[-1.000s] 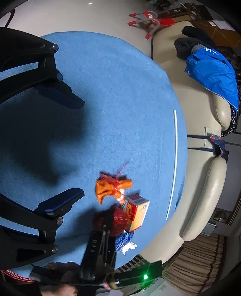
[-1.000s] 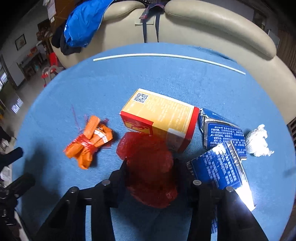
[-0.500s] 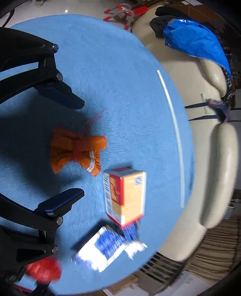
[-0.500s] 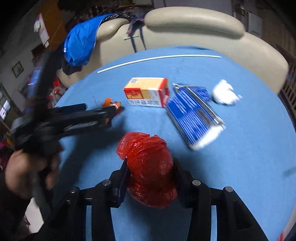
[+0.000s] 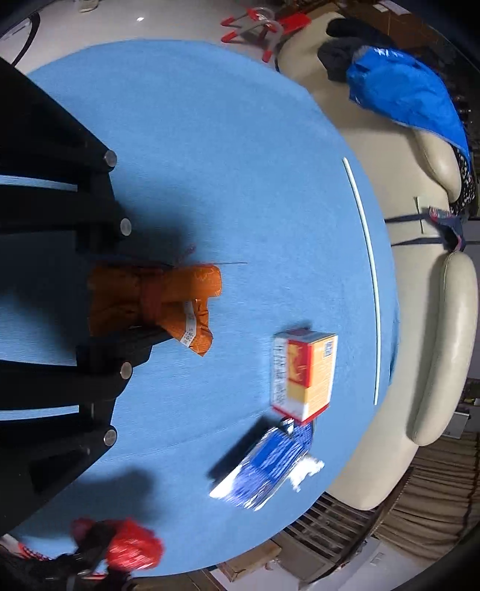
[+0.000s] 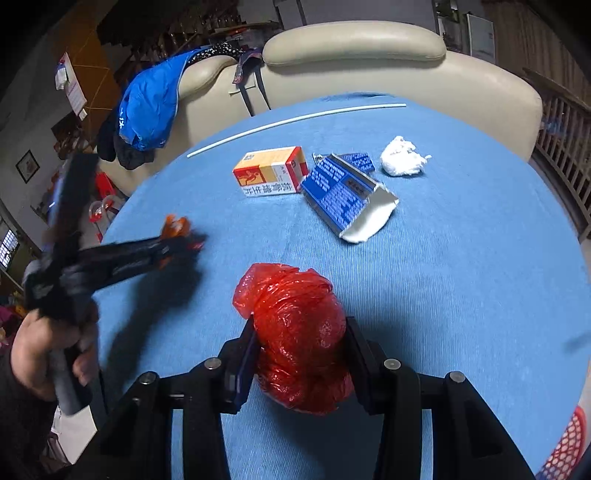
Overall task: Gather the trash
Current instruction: 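Lift the red bag and orange mesh bag off the table with both grippers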
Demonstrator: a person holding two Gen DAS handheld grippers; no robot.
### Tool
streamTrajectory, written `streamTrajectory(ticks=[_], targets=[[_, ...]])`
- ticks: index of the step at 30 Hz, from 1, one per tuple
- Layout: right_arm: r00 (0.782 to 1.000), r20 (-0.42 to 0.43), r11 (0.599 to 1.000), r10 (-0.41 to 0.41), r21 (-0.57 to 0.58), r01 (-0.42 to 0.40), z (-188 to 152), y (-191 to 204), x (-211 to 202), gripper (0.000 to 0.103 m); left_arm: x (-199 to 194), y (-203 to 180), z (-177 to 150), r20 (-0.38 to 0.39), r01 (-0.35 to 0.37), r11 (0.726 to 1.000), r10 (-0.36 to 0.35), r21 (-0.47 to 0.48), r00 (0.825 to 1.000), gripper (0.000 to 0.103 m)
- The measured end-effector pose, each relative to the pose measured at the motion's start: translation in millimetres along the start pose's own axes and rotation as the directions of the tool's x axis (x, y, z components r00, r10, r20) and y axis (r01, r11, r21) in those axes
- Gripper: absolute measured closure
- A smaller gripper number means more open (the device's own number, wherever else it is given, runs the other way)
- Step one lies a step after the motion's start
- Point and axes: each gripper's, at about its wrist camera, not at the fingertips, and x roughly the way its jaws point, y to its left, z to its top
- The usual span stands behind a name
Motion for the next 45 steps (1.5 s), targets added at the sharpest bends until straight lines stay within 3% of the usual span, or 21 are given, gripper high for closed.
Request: streamTrajectory(ticks=[3, 12, 21, 45], targets=[[1.000, -0.014, 1.000, -0.003, 0.015, 0.003, -9, -3, 7, 0.056, -9, 2, -32, -0.007, -0.006, 0.999, 0.006, -0.046, 1.000, 0.071], [1.000, 0.019, 0.998, -0.019, 0.057, 0.018, -17, 2, -8, 0.056, -45, -14, -68, 0.072, 0.003, 1.000, -0.001, -0.027, 0.997, 0.071], [0.998, 0.054, 0.998, -0.020, 0.061, 0.016, -29, 12, -32, 0.056, -72, -20, -59, 0.122, 0.000, 1.000, 0.002, -0.016, 0.993, 0.071], [0.996, 0.086, 0.995, 0.001, 0.096, -0.009, -38, 0, -48, 0.056, -95, -32, -59, 0.096, 0.004, 1.000, -0.005, 0.016, 0.995, 0.071]])
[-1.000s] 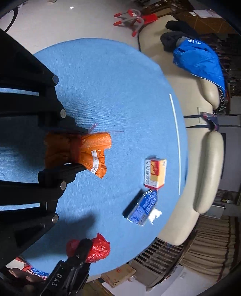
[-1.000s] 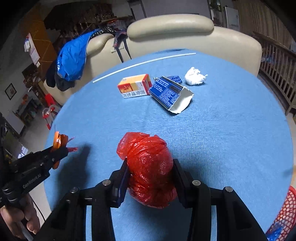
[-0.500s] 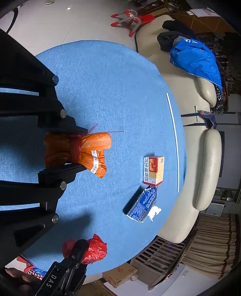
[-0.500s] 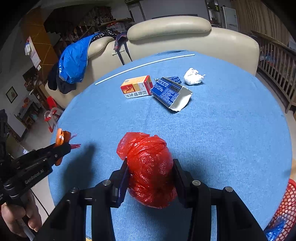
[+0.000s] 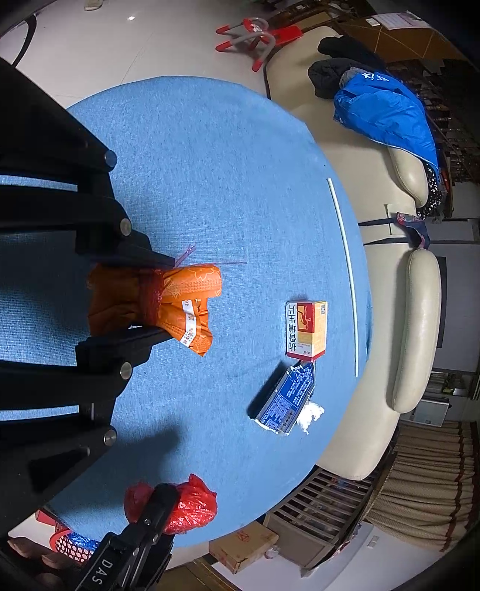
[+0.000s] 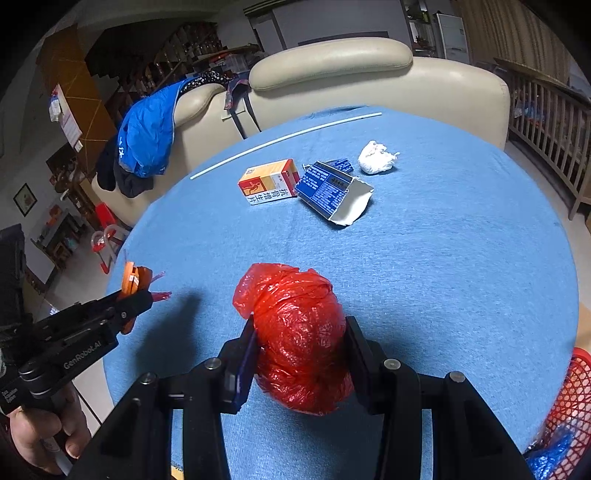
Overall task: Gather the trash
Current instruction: 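Lift the red bag and orange mesh bag off the table with both grippers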
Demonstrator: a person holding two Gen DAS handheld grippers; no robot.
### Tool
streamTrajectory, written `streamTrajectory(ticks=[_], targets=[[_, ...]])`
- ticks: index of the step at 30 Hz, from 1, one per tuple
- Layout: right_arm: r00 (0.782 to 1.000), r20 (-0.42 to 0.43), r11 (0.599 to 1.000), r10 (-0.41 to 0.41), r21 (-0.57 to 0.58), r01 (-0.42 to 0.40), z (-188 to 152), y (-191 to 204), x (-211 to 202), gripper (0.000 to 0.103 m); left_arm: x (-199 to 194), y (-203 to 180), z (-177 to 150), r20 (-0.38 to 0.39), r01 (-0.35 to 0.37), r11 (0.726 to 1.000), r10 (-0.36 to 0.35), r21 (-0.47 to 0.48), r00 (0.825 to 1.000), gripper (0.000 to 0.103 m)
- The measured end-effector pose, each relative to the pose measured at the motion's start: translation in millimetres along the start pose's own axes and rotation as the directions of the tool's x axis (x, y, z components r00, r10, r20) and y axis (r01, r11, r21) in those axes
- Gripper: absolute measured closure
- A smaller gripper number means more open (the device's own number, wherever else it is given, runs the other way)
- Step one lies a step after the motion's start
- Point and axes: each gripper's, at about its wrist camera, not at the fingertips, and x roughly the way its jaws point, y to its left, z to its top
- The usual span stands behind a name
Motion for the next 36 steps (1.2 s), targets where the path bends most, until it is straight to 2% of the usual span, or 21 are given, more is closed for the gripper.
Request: streamTrajectory(ticks=[12, 27, 36], targets=[[0.999, 0.049, 0.999, 0.006, 0.044, -0.008, 2, -11, -25, 0.056, -13, 0, 7, 0.018, -0.012, 1.000, 0.012, -0.019, 1.000, 0.071], [0.999, 0.052, 1.000, -0.006, 0.019, 0.005, 5, 0, -26, 0.056, -16, 6, 7, 0.041, 0.008, 0.999, -0.006, -0.042, 0.999, 0.071], [0.999, 0.049, 0.999, -0.019, 0.037, 0.017, 5, -9, -25, 0.056, -15, 1, 9, 0.042, 0.019, 0.999, -0.017, -0.039, 0.999, 0.071]])
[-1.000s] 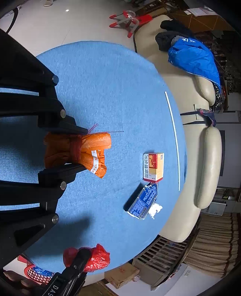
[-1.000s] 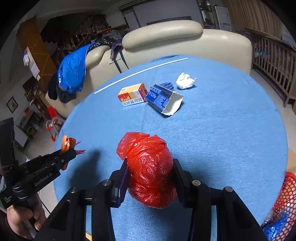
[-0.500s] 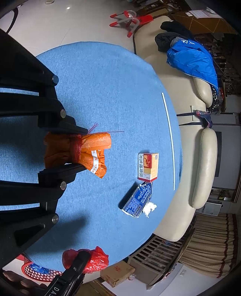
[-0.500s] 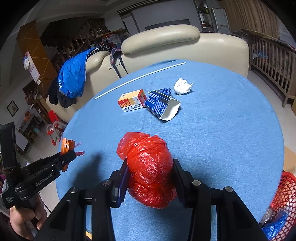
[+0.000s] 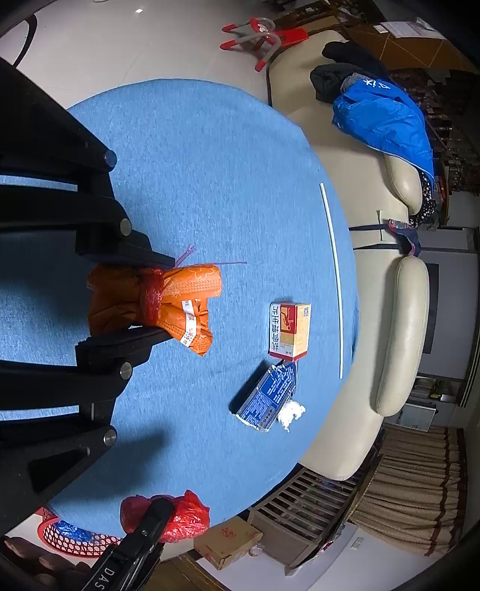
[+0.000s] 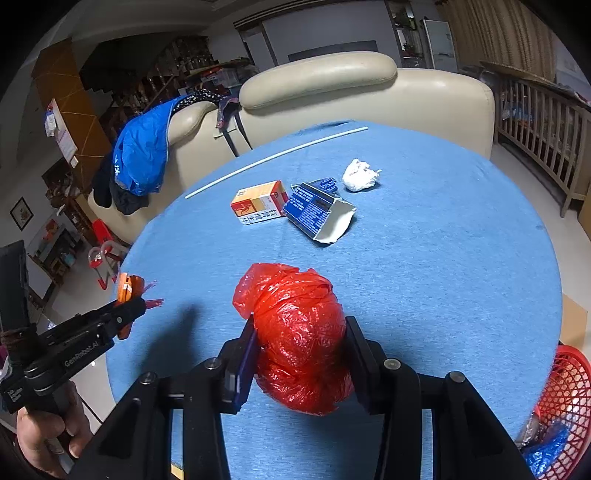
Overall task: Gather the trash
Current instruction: 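Lift the red bag and orange mesh bag off the table with both grippers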
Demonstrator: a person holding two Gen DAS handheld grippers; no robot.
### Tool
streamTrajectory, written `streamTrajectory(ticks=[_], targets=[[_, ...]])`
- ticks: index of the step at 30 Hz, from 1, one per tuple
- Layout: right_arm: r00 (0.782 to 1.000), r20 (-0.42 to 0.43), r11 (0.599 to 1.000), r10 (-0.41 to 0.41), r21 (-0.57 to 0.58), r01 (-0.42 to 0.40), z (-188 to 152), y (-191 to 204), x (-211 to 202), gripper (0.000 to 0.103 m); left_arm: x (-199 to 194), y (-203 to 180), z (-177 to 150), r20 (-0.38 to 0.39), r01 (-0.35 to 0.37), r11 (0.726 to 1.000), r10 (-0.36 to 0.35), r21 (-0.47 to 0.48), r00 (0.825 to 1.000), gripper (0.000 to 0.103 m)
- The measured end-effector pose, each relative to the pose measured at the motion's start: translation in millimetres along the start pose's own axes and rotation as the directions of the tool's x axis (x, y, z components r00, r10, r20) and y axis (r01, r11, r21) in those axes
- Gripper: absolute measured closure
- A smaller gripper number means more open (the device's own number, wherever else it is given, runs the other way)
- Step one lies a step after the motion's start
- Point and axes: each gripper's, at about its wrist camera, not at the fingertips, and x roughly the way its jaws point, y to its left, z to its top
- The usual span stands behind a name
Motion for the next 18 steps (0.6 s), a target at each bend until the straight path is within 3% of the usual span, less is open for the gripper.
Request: streamTrajectory(ticks=[18], targets=[[1.000, -0.014, 1.000, -0.015, 0.015, 0.015, 4, -9, 8, 0.056, 16, -11, 3, -0.023, 0.030, 1.000, -0.030, 0.006, 0.999, 0.071]])
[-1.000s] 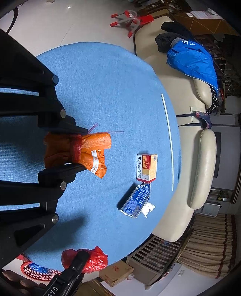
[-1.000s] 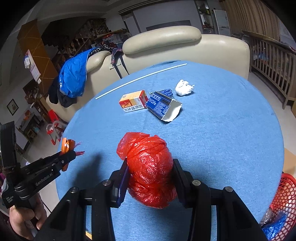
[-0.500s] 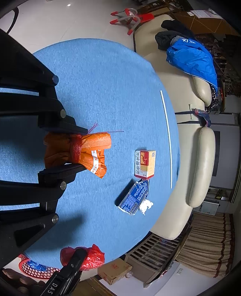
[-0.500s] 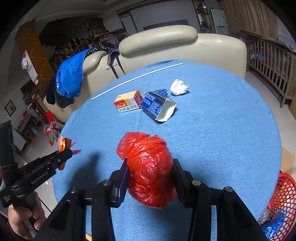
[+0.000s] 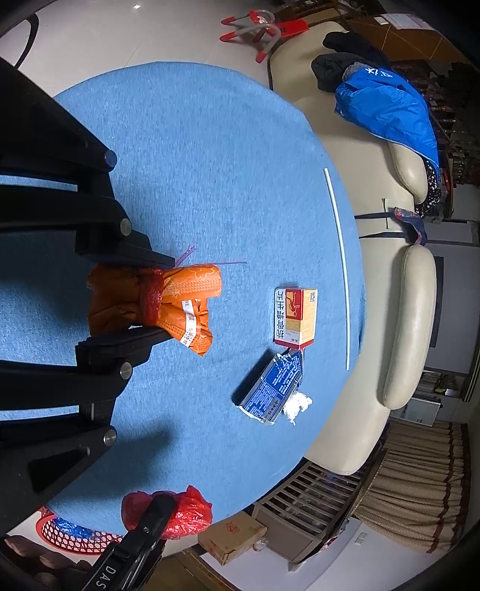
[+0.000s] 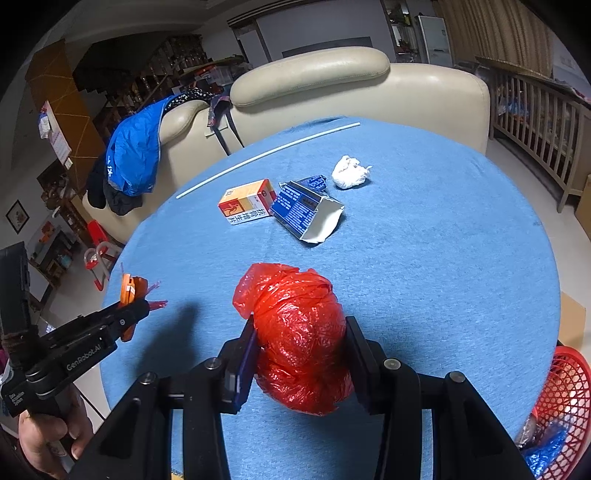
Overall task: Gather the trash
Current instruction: 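Lift the red bag and orange mesh bag off the table with both grippers, then carry both bags over the red basket and open both grippers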
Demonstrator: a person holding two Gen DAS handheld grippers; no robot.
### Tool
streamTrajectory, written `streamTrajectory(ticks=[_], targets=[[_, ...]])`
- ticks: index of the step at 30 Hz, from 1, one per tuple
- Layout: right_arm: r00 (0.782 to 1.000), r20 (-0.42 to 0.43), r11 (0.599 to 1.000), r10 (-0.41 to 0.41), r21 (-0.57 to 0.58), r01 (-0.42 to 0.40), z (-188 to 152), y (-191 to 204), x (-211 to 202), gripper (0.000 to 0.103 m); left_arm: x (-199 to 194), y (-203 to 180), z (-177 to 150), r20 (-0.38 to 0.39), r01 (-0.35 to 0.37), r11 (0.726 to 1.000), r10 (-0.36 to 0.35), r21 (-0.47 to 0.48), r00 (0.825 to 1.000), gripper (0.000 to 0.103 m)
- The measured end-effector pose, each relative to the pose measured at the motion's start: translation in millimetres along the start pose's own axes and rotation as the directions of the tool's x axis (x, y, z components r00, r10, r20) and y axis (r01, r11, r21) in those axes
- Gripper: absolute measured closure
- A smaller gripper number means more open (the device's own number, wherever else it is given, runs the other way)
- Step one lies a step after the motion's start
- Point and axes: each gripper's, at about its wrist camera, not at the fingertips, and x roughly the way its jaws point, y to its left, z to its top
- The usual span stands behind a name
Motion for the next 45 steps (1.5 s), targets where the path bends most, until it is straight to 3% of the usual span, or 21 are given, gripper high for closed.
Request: streamTrajectory(ticks=[13, 20, 33, 45], targets=[[1.000, 0.004, 1.000, 0.002, 0.009, -0.002, 0, -3, 1, 0.056, 2, -5, 0, -0.005, -0.002, 1.000, 0.002, 0.011, 1.000, 0.071], [0.999, 0.036, 0.999, -0.026, 0.037, 0.025, -7, -18, -18, 0.056, -4, -19, 1, 0.006, 0.018, 0.999, -0.018, 0.039, 1.000, 0.071], [0.980, 0.099, 0.966, -0.173, 0.211, 0.149, -41, -108, -86, 0.056, -14, -106, -2, -0.001, 0.132, 0.972, -0.134, 0.193, 0.991, 0.071], [0.940, 0.080, 0.882, -0.331, 0.380, 0.278, -91, -202, -140, 0.056, -26, -180, -14, -0.034, 0.198, 0.925, -0.198, 0.325, 0.980, 0.071]])
